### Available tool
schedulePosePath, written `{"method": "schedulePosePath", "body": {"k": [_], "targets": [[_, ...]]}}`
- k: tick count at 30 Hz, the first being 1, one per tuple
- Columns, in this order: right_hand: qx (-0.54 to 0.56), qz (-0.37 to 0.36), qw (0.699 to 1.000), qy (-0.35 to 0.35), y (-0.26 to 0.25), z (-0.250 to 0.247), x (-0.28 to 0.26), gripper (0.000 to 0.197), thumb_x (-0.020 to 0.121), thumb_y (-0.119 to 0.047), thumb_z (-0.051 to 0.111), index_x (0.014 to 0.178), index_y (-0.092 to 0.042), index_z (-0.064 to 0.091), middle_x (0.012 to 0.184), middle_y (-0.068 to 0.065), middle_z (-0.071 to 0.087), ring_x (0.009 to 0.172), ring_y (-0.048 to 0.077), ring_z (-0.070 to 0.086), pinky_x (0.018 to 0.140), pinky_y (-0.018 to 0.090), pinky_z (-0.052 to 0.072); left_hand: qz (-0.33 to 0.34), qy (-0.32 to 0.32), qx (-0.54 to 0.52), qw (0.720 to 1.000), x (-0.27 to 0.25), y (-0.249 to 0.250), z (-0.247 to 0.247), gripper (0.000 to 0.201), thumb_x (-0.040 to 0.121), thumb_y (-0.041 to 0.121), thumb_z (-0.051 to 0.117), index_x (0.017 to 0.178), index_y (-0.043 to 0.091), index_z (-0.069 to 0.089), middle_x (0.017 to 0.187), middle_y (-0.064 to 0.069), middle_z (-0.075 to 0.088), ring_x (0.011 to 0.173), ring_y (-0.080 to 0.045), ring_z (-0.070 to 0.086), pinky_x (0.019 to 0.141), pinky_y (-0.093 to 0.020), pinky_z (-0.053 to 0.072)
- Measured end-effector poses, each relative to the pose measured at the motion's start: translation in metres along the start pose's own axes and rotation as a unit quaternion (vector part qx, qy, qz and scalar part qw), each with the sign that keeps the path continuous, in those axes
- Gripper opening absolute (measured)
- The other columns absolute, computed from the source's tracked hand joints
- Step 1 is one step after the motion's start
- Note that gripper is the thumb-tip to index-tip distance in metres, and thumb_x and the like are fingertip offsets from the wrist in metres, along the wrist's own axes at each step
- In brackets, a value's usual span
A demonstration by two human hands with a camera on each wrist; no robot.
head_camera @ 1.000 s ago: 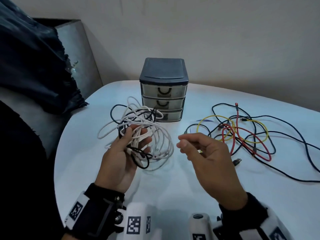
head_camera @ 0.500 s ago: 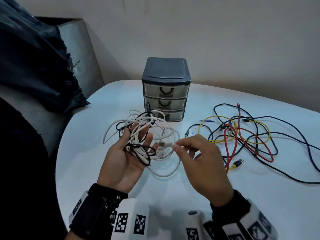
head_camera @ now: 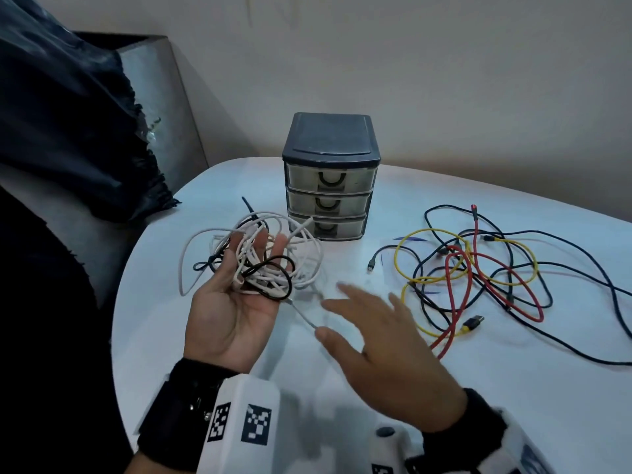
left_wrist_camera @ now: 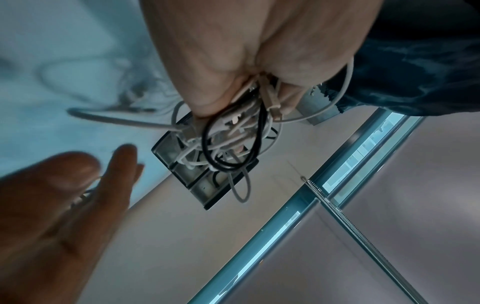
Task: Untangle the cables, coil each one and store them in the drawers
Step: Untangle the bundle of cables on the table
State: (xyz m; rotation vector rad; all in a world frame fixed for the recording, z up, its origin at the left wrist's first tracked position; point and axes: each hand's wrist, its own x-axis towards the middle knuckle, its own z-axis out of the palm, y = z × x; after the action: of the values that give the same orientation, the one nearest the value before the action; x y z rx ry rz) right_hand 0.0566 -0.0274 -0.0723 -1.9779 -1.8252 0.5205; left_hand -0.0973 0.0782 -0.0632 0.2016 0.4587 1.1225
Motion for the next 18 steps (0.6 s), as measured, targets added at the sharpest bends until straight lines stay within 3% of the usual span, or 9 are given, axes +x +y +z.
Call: {"method": "schedulePosePath", "body": {"k": [2,4,5,7,9,10,12,14,18], "targets": [[0.091,0.012,0.995,-0.036,-0.0063,0.0024,0.0018,0.035,0.096,-0.055,0.045,0.123,-0.037,0.059,0.121,-0.019,0.065,0.095,-0.016,0.054,0.115,0.029,0.021,-0.010,-0.016,0.003,1.000,-0.0018,-0.0032,0.0034,0.043,0.103,0.025,0.038,0.144,0.017,0.047,0.133,-0.006,0.063,0.116,-0.028,0.064,0.077,-0.034,0.060],[0.195,0.007,0.981,-0.005,-0.0074,0.0032,0.0027,0.015,0.096,-0.038,0.057,0.100,-0.029,0.067,0.087,-0.012,0.072,0.073,-0.004,0.060,0.087,0.025,0.043,-0.010,-0.033,-0.001,0.999,-0.0022,-0.0036,0.0030,0.043,0.104,0.024,0.037,0.146,0.019,0.046,0.133,-0.004,0.063,0.117,-0.028,0.064,0.071,-0.035,0.060],[0.207,0.004,0.978,0.020,-0.0071,0.0026,0.0021,0.011,0.094,-0.034,0.060,0.095,-0.027,0.068,0.084,-0.011,0.071,0.078,-0.002,0.062,0.080,0.024,0.046,-0.009,-0.042,-0.002,0.999,-0.0027,-0.0026,0.0030,0.043,0.104,0.023,0.036,0.146,0.019,0.046,0.133,-0.003,0.063,0.118,-0.027,0.063,0.071,-0.035,0.060],[0.182,0.010,0.982,0.043,-0.0055,0.0008,0.0009,0.020,0.093,-0.038,0.061,0.112,-0.034,0.062,0.106,-0.022,0.064,0.101,-0.009,0.055,0.088,0.013,0.042,-0.008,-0.057,-0.006,0.998,-0.0032,-0.0009,0.0026,0.042,0.103,0.022,0.037,0.144,0.019,0.049,0.135,-0.002,0.062,0.120,-0.025,0.062,0.085,-0.040,0.058],[0.166,0.013,0.986,0.006,-0.0061,0.0009,0.0014,0.040,0.094,-0.046,0.056,0.133,-0.039,0.049,0.127,-0.032,0.051,0.102,-0.021,0.048,0.097,0.007,0.035,-0.010,-0.066,-0.010,0.998,-0.0034,-0.0011,0.0014,0.040,0.099,0.018,0.041,0.136,0.019,0.056,0.134,-0.003,0.063,0.121,-0.024,0.062,0.104,-0.046,0.046],[0.182,0.004,0.983,-0.021,-0.0078,0.0023,0.0027,0.039,0.096,-0.045,0.055,0.133,-0.037,0.050,0.129,-0.030,0.053,0.096,-0.020,0.051,0.100,0.011,0.038,-0.013,-0.071,-0.008,0.997,-0.0033,-0.0014,0.0010,0.038,0.095,0.015,0.045,0.130,0.019,0.059,0.131,-0.003,0.064,0.120,-0.023,0.062,0.108,-0.049,0.041],[0.248,-0.018,0.967,-0.051,-0.0106,0.0061,0.0043,0.018,0.097,-0.034,0.057,0.111,-0.027,0.066,0.105,-0.012,0.072,0.087,-0.006,0.063,0.089,0.029,0.051,-0.020,-0.081,-0.014,0.996,-0.0028,-0.0017,0.0002,0.045,0.080,0.009,0.057,0.123,0.018,0.061,0.123,-0.003,0.069,0.114,-0.021,0.066,0.107,-0.052,0.040],[0.316,-0.025,0.947,-0.043,-0.0107,0.0066,0.0039,0.016,0.098,-0.023,0.058,0.089,-0.015,0.069,0.073,0.011,0.069,0.062,0.002,0.063,0.064,0.028,0.052,-0.027,-0.088,-0.041,0.995,-0.0019,-0.0004,-0.0020,0.058,0.065,0.004,0.064,0.123,0.011,0.062,0.112,-0.004,0.072,0.101,-0.020,0.071,0.100,-0.056,0.043],[0.316,-0.045,0.946,0.049,-0.0086,0.0020,0.0032,0.023,0.096,-0.031,0.056,0.082,-0.019,0.070,0.049,0.003,0.043,0.044,0.004,0.037,0.049,0.018,0.029,-0.022,-0.095,-0.070,0.993,-0.0015,0.0014,-0.0036,0.044,0.051,-0.002,0.065,0.095,0.001,0.074,0.095,-0.005,0.073,0.082,-0.018,0.072,0.094,-0.055,0.047]]}}
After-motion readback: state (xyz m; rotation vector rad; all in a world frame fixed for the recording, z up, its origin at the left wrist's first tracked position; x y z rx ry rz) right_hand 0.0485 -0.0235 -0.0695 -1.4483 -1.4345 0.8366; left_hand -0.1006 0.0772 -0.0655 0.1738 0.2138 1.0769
